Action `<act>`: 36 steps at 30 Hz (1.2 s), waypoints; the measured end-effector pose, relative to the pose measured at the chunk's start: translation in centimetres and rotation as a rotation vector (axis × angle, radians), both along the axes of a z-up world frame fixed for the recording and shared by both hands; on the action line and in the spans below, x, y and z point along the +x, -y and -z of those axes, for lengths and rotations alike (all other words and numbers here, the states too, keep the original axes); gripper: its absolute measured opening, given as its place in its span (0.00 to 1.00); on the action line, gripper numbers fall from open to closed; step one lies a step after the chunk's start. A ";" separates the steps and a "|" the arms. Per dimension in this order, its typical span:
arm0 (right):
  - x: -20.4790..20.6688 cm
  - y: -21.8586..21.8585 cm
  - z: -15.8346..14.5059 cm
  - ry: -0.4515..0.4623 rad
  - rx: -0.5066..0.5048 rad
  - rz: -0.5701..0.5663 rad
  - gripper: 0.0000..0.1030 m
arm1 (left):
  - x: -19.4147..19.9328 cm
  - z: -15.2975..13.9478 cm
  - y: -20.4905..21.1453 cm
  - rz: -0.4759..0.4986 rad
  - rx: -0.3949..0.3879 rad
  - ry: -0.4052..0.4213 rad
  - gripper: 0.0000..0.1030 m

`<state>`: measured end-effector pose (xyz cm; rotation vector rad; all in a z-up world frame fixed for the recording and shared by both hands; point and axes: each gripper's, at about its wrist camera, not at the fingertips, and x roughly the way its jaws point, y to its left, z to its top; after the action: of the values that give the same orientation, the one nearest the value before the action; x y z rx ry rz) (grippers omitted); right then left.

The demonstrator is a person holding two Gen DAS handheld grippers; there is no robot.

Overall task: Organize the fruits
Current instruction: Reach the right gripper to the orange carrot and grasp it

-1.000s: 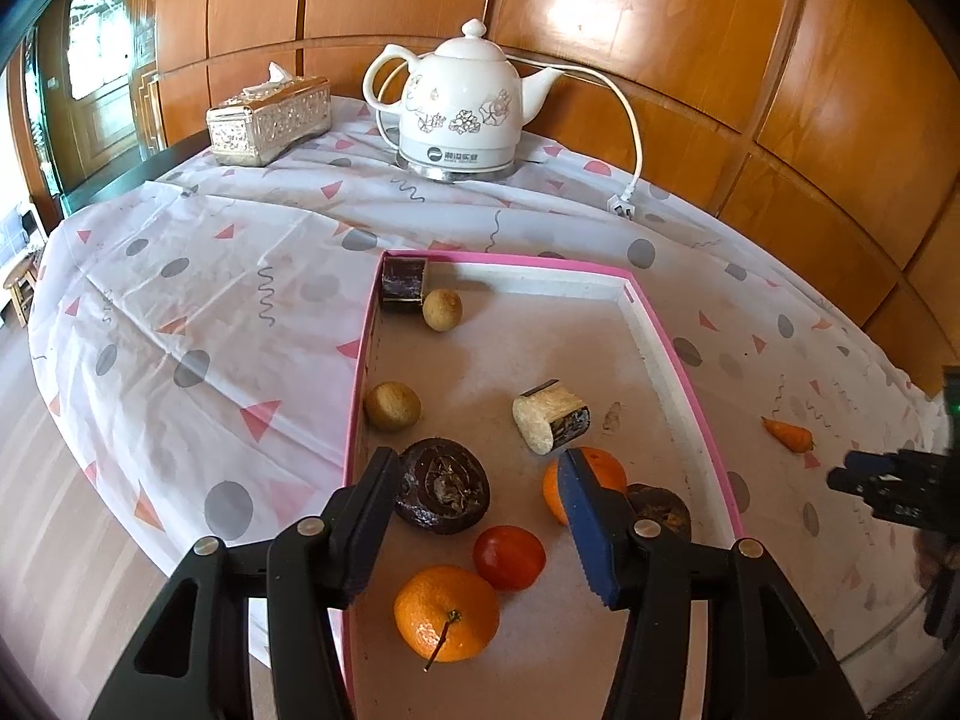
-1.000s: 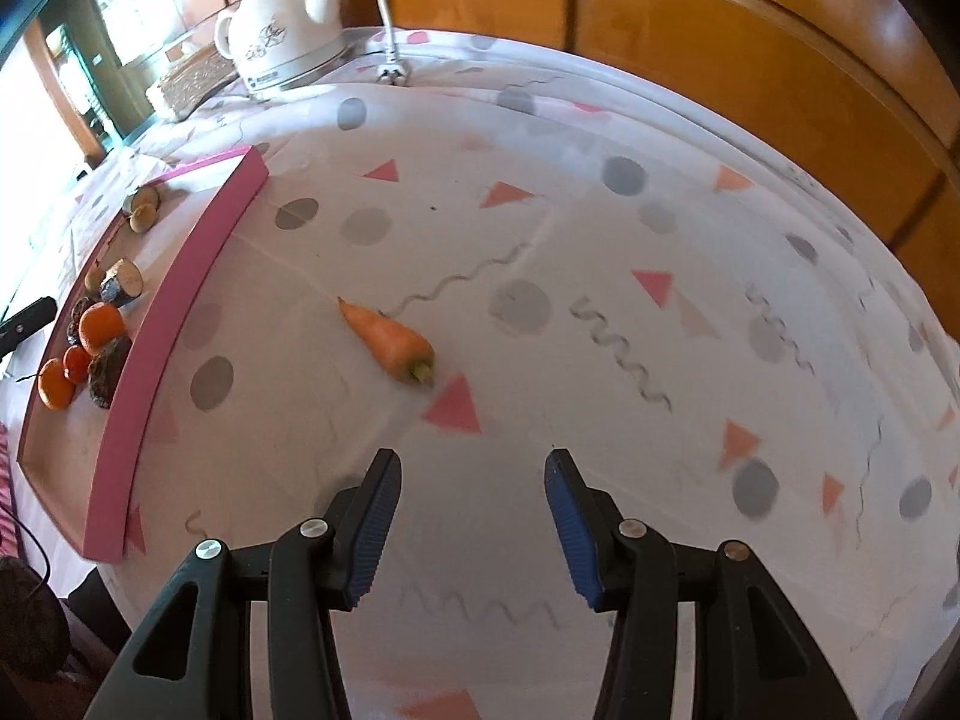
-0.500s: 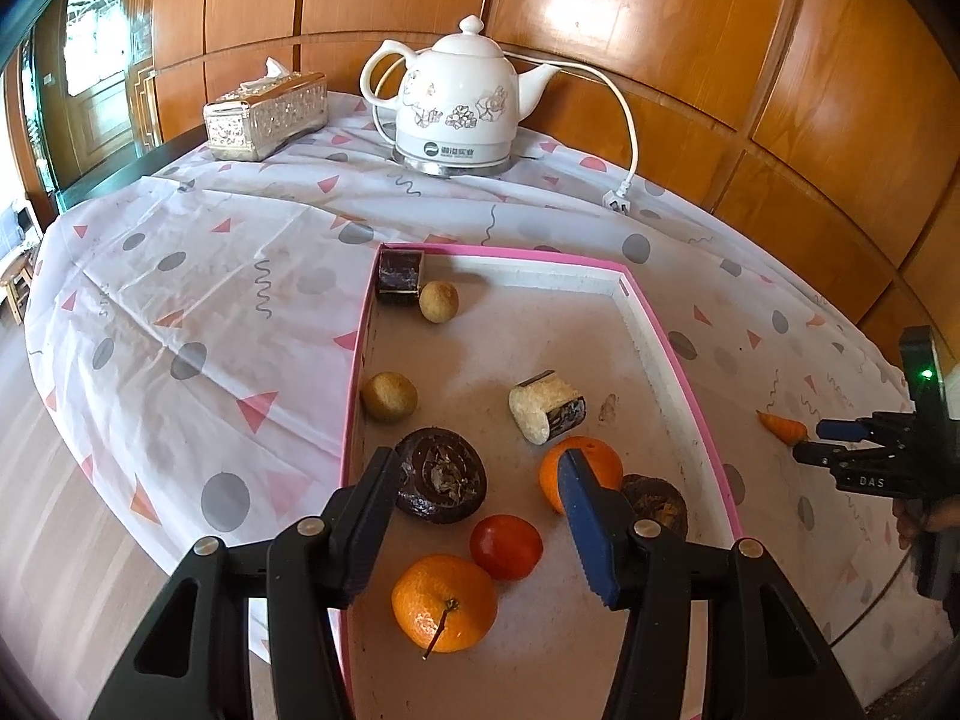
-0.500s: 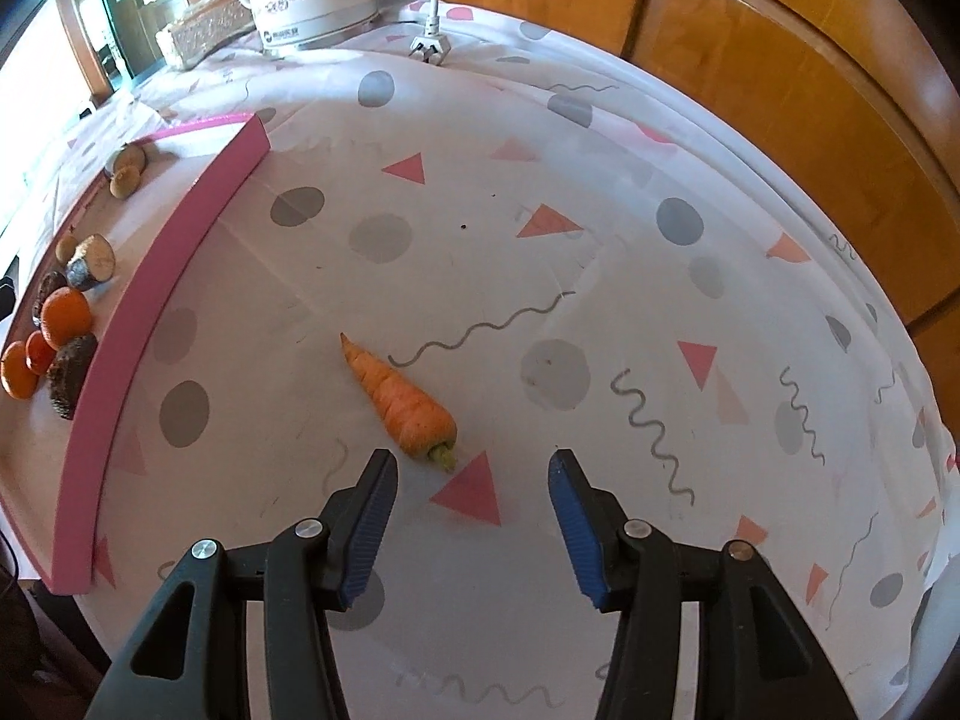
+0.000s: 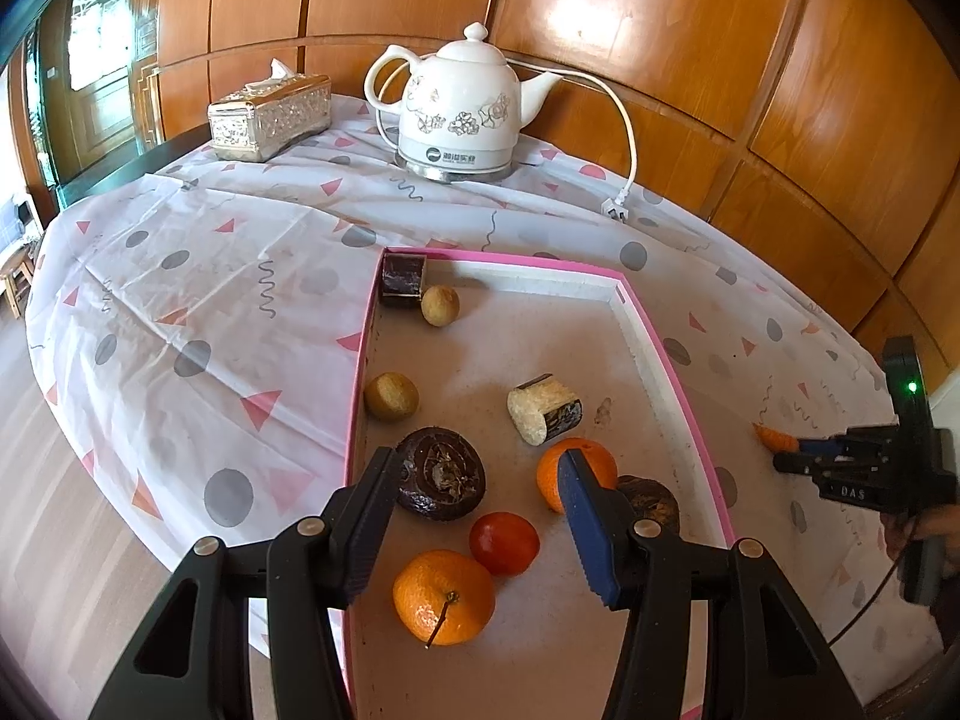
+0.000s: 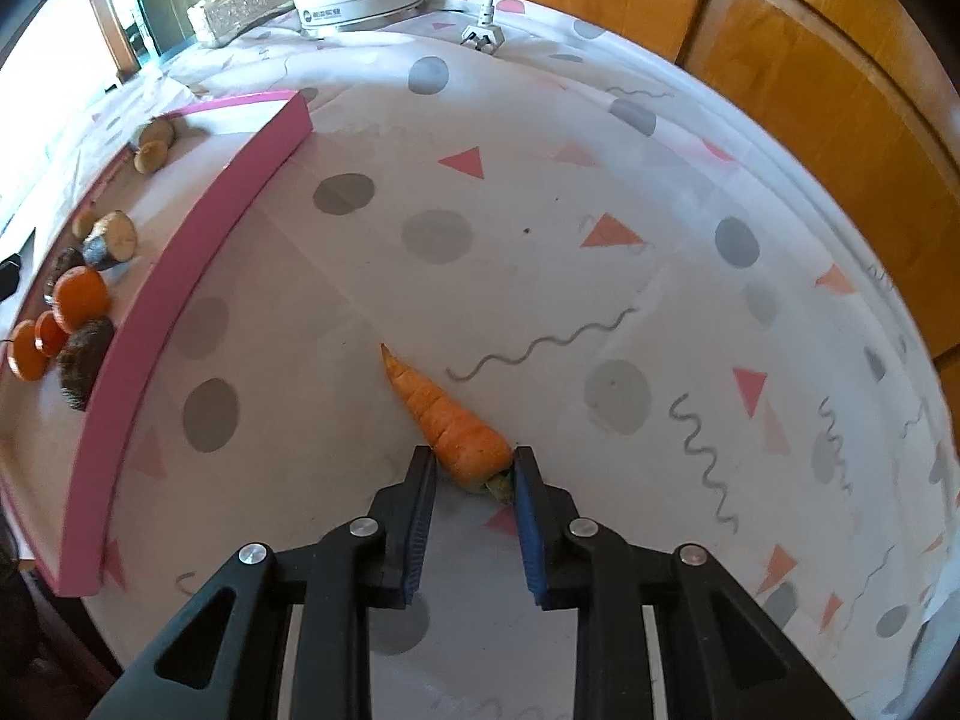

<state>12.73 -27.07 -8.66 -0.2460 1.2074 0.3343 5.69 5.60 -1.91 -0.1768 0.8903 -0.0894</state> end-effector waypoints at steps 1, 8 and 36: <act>-0.2 0.2 0.1 -0.008 0.013 -0.002 0.25 | 0.0 0.0 0.0 0.001 -0.001 -0.001 0.54; -0.7 1.2 0.3 0.006 0.055 0.041 0.25 | -0.5 -0.3 0.0 0.001 -0.005 0.008 0.54; -3.4 -1.5 0.1 0.038 -0.015 0.000 0.22 | -1.6 -0.7 -2.5 -0.092 0.021 0.035 0.56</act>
<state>9.34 -25.57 -8.72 -0.2644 1.1730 0.3191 4.05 8.07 -1.20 -0.1953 0.8470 0.0024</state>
